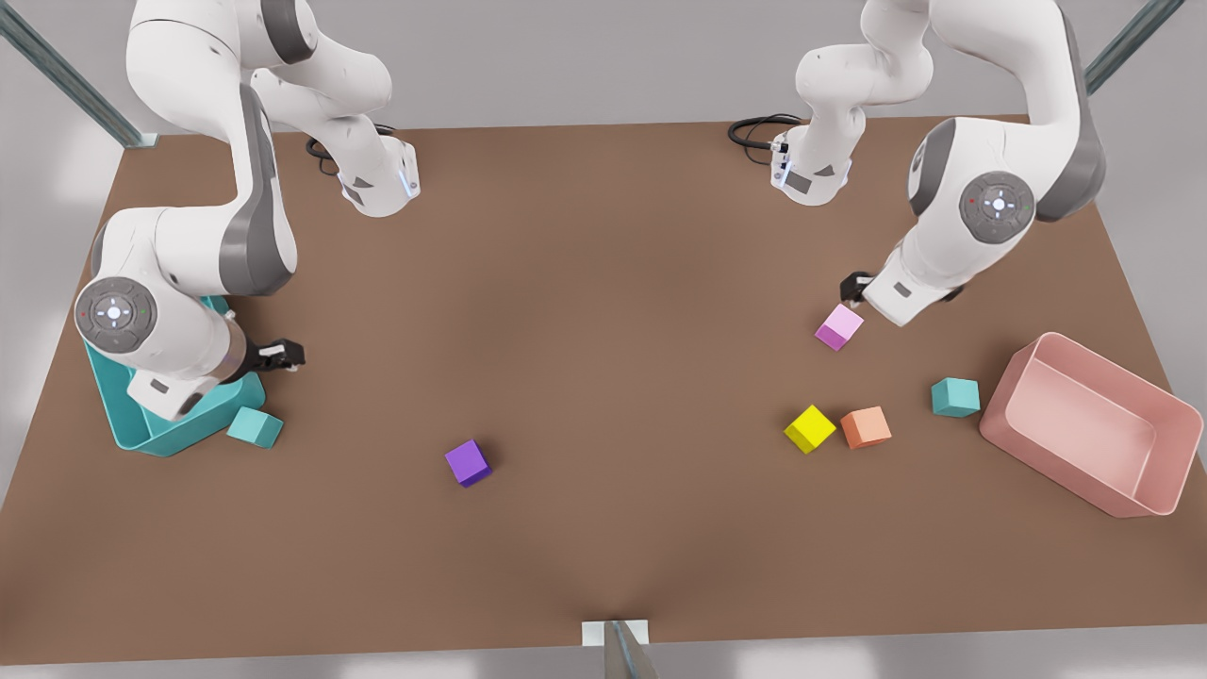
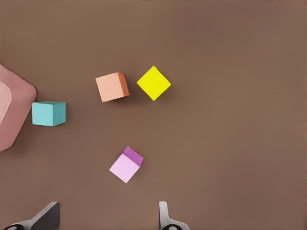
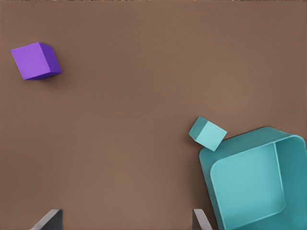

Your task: Stack the two blue cubes on top of each other

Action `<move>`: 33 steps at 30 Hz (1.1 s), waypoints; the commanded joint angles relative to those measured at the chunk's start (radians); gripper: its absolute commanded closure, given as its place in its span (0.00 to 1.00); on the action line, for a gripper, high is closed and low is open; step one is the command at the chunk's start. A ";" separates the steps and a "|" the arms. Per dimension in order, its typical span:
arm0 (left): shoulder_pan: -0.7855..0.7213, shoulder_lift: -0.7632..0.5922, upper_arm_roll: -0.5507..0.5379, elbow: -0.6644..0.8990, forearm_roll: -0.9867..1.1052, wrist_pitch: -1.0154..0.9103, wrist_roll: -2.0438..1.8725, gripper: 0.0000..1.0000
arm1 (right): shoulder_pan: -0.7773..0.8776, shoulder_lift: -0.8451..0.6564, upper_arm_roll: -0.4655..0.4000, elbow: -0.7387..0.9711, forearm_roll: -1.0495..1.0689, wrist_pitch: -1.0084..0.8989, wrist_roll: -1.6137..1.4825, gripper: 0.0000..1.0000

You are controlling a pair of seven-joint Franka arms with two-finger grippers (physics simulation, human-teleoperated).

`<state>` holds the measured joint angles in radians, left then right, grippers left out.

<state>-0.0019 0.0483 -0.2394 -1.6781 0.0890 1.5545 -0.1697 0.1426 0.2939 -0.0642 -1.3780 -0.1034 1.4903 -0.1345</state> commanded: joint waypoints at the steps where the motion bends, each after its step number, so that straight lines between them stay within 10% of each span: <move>1: -0.013 -0.001 -0.003 0.001 0.006 0.042 -0.099 0.00 | 0.000 -0.001 0.001 0.000 -0.001 0.031 -0.043 0.00; 19: -0.015 0.019 -0.001 0.020 0.003 0.039 -0.100 0.00 | -0.262 0.280 0.007 -0.227 0.070 0.495 -1.679 0.00; 33: 0.017 0.038 0.000 0.017 -0.006 0.018 -0.252 0.00 | -0.304 0.321 0.004 -0.257 0.096 0.536 -1.726 0.00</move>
<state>-0.0033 0.0853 -0.2384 -1.6618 0.0848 1.5812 -0.3064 -0.1609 0.6162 -0.0592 -1.6349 -0.0212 2.0136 -1.3952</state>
